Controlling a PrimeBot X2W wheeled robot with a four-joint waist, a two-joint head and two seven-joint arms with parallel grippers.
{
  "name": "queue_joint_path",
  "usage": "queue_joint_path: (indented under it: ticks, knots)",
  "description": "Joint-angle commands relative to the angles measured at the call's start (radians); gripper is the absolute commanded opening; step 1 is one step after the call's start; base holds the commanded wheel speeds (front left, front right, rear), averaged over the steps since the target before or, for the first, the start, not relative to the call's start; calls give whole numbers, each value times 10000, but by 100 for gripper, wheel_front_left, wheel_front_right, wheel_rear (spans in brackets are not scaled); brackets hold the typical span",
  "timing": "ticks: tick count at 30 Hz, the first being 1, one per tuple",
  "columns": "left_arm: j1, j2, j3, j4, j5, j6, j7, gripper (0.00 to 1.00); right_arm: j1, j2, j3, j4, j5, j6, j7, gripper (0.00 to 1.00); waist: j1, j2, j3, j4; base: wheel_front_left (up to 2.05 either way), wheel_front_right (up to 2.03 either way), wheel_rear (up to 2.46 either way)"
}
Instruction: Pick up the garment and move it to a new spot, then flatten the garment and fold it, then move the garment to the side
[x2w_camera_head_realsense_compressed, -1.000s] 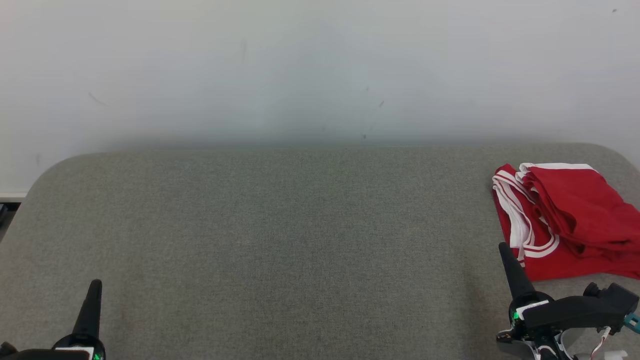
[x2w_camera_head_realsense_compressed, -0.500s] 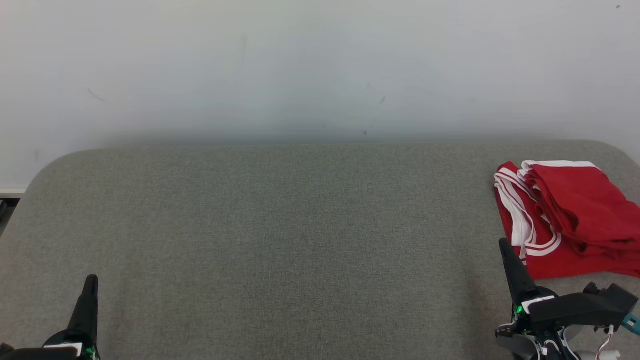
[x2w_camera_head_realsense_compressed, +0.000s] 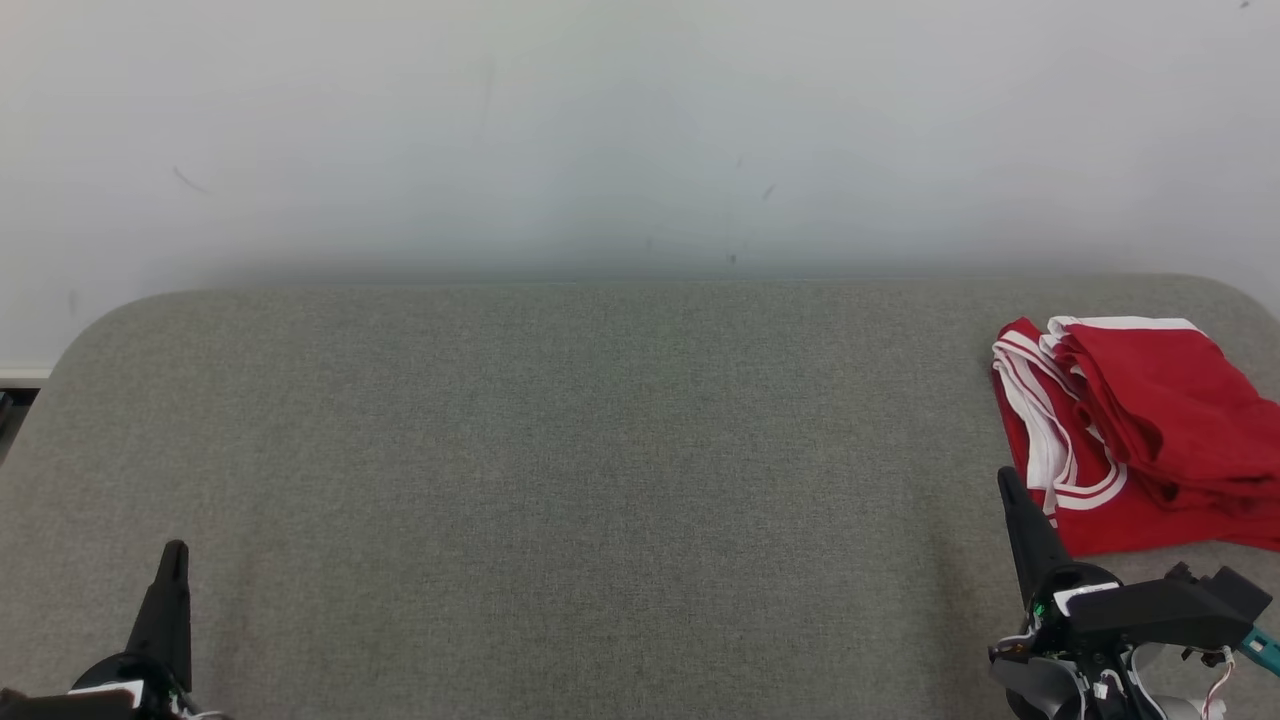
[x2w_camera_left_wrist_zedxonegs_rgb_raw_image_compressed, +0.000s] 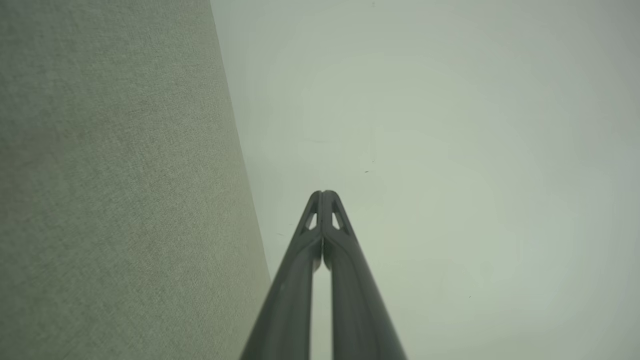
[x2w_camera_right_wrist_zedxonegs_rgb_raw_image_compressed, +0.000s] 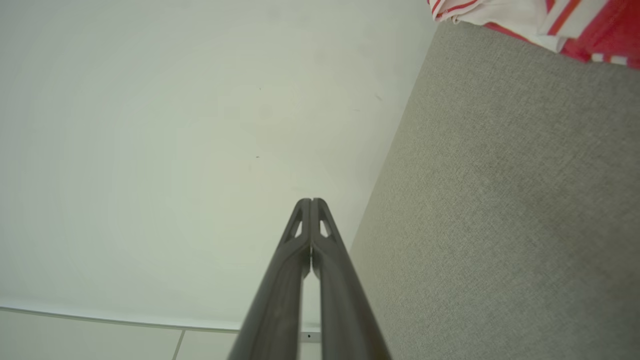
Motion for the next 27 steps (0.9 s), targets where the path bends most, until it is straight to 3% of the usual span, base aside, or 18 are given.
queue_joint_path:
  ticks: [1,15,27]
  knots:
    - [-172,7,97,19,-211,-90,62,0,-135,-64,3,-46,233,-3,18,0,0,0,11,3,0,0,0]
    - [-300,-152,330,176,-1008,-186,265,0,-196,-67,49,-29,1088,-3,54,0,0,0,111,20,0,0,0]
    - [-295,-150,336,167,-962,-179,278,0,-181,-66,44,-29,1054,-3,52,0,0,0,112,20,0,0,0]
